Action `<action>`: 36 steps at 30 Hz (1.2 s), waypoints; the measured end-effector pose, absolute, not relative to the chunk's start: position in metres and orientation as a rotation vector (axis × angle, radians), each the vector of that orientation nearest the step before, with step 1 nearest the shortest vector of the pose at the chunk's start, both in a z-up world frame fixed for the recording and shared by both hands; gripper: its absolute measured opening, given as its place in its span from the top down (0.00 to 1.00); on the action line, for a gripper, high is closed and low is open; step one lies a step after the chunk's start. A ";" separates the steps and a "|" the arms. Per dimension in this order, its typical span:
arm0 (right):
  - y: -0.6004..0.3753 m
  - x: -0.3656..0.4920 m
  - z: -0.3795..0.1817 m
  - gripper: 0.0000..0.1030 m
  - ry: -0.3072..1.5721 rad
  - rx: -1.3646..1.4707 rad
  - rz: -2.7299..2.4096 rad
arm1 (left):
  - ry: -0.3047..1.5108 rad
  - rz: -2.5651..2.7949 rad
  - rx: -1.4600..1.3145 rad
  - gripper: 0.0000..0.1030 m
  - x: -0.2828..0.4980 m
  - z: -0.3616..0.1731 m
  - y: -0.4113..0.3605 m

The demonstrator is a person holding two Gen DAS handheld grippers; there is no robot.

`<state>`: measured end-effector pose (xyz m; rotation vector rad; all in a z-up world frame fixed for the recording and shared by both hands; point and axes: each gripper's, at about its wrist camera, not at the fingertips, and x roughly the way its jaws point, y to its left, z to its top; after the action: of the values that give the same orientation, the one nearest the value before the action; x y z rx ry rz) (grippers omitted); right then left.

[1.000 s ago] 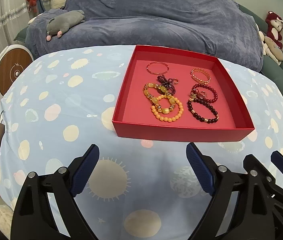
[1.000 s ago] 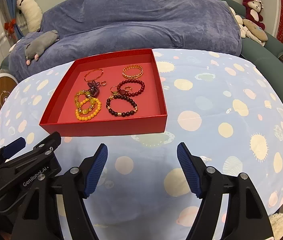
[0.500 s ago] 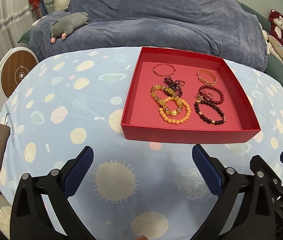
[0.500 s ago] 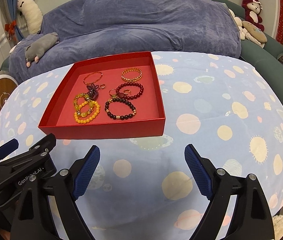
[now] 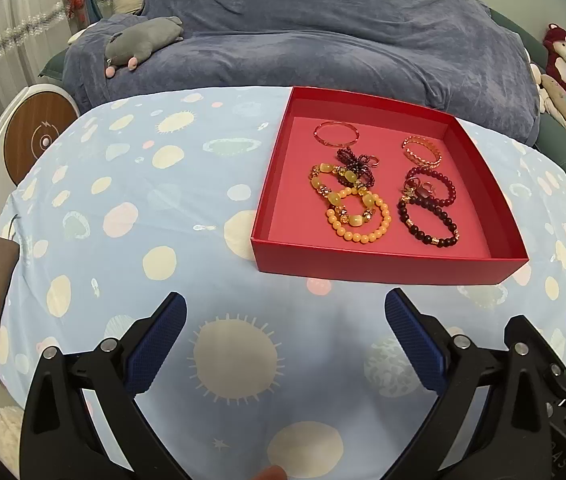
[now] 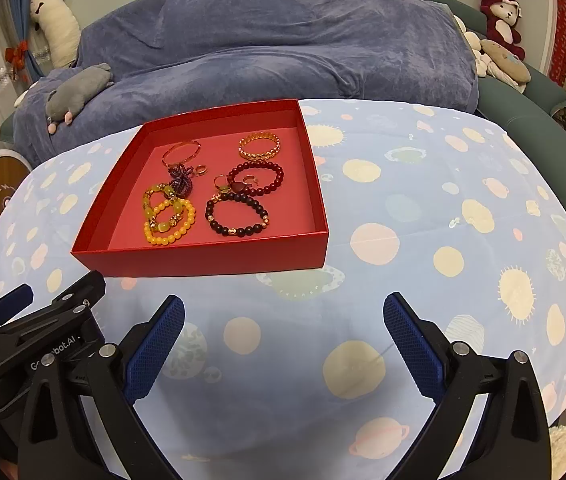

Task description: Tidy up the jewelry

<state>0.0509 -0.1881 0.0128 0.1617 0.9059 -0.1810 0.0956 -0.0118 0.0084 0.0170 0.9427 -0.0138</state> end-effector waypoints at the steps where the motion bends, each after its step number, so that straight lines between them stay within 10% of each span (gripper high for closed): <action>1: -0.188 0.051 0.013 0.07 0.907 0.161 -0.182 | 0.945 -0.014 0.017 0.08 0.096 0.008 -0.012; 36: -0.188 0.051 0.013 0.07 0.906 0.159 -0.184 | 0.931 0.008 0.034 0.08 0.094 0.012 -0.014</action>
<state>0.0510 -0.1885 0.0131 0.1588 0.9061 -0.1842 0.0941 -0.0139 0.0116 0.0341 0.9315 0.0085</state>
